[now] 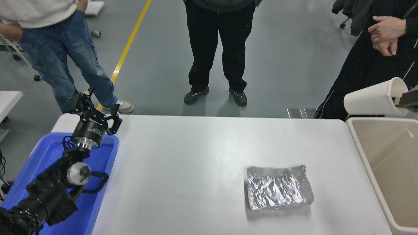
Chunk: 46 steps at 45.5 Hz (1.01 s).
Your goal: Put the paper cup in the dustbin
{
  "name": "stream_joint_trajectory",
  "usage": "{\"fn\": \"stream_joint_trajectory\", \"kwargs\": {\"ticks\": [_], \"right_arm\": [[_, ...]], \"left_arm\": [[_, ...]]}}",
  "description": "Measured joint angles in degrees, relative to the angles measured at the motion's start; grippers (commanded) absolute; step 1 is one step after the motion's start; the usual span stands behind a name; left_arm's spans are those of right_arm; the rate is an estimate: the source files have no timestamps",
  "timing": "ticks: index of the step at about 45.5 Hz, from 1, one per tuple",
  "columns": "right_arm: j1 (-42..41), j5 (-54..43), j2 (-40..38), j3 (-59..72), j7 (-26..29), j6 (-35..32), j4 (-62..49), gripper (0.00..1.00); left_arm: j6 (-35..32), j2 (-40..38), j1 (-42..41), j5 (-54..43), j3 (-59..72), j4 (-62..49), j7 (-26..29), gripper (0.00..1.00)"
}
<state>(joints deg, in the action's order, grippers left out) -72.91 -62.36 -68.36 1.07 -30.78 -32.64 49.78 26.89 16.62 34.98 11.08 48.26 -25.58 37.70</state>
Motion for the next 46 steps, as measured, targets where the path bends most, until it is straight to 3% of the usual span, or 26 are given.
{"fn": "stream_joint_trajectory", "kwargs": {"ticks": [12, 21, 46], "right_arm": [[4.9, 4.49, 12.93, 0.58, 0.57, 0.46, -30.13, 0.0], [9.9, 8.06, 21.07, 0.76, 3.35, 4.07, -45.4, 0.0], [24.61, 17.79, 35.19, 0.63, 17.49, 19.84, -55.58, 0.0]], "left_arm": [[0.0, -0.01, 0.0, 0.0, -0.01, 0.01, 0.0, 1.0], [0.0, -0.01, 0.0, 0.0, -0.02, 0.02, 0.0, 1.0], [0.0, 0.0, 0.0, 0.0, -0.01, 0.01, 0.0, 1.0]]}}
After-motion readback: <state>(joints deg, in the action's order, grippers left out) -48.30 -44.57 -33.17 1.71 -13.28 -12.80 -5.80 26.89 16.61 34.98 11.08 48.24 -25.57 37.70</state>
